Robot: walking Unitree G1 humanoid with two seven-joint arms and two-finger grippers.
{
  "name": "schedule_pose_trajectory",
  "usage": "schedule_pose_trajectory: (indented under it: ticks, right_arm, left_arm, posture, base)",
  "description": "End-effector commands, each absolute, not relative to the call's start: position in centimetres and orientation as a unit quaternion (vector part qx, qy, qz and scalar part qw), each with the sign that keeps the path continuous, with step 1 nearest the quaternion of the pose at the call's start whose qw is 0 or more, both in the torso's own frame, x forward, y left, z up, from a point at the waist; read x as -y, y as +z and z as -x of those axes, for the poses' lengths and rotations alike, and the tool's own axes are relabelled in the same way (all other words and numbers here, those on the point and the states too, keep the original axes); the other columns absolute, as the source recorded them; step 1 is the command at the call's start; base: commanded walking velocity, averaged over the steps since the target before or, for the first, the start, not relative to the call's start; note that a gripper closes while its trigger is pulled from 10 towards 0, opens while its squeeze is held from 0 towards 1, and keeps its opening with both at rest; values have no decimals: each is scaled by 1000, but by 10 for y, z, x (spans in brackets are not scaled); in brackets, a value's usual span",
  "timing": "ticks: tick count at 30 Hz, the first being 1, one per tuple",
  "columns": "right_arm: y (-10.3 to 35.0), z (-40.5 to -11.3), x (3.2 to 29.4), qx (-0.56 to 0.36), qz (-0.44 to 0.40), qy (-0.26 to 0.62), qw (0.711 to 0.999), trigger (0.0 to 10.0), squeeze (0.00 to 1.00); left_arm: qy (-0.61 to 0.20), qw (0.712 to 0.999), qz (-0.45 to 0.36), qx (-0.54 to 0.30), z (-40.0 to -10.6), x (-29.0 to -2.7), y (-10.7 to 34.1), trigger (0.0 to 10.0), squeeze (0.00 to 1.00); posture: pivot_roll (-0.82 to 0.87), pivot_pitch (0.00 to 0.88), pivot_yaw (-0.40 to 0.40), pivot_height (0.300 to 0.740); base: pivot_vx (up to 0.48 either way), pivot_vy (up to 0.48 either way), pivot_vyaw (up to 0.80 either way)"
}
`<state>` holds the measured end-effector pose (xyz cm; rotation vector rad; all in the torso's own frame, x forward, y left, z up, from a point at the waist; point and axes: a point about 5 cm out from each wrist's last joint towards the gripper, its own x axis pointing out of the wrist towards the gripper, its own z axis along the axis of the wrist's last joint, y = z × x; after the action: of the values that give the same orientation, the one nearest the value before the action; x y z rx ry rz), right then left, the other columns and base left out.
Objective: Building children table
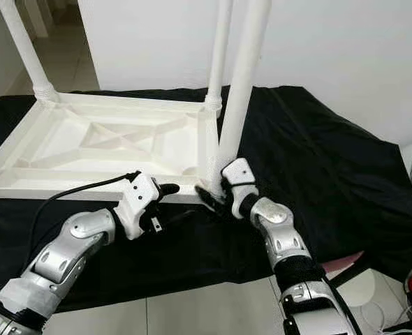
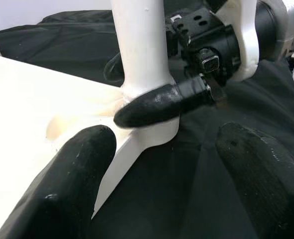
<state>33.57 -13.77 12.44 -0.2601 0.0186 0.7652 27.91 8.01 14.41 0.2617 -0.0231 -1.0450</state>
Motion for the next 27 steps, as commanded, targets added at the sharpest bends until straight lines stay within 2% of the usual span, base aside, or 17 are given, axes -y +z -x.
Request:
schedule_pose_trajectory:
  ticks: [1,18,19,21,24,27]
  right_arm:
    - [116,-334,130,-28,131,404,905,0,0]
    - [114,-336,135,-19,114,411,904,0,0]
    - [114,-337,135,-20,106,407,907,10000,0]
    - [114,-337,135,-20,106,407,907,10000,0]
    - [116,-337,134,-7,90,344,935,10000,0]
    - [116,-337,134,-4,89,329,940,10000,0]
  left_arm:
    - [-520,845,-128,7,-276,-80,144,10000,0]
    - [-517,847,-125,4,-275,-82,143,10000,0]
    - [-518,846,-125,4,-276,-82,143,10000,0]
    - [-518,846,-125,4,-276,-82,143,10000,0]
    - [-519,845,-126,5,-276,-81,144,10000,0]
    - [-519,845,-126,5,-276,-81,144,10000,0]
  posture:
    - [73,0,-38,740]
    - [72,6,-35,740]
    - [68,6,-34,740]
    - [68,6,-34,740]
    - [59,12,-39,740]
    - [59,12,-39,740]
  base:
    - [0,0,0]
    - [0,0,0]
    - [0,0,0]
    - [0,0,0]
    - [0,0,0]
    - [0,0,0]
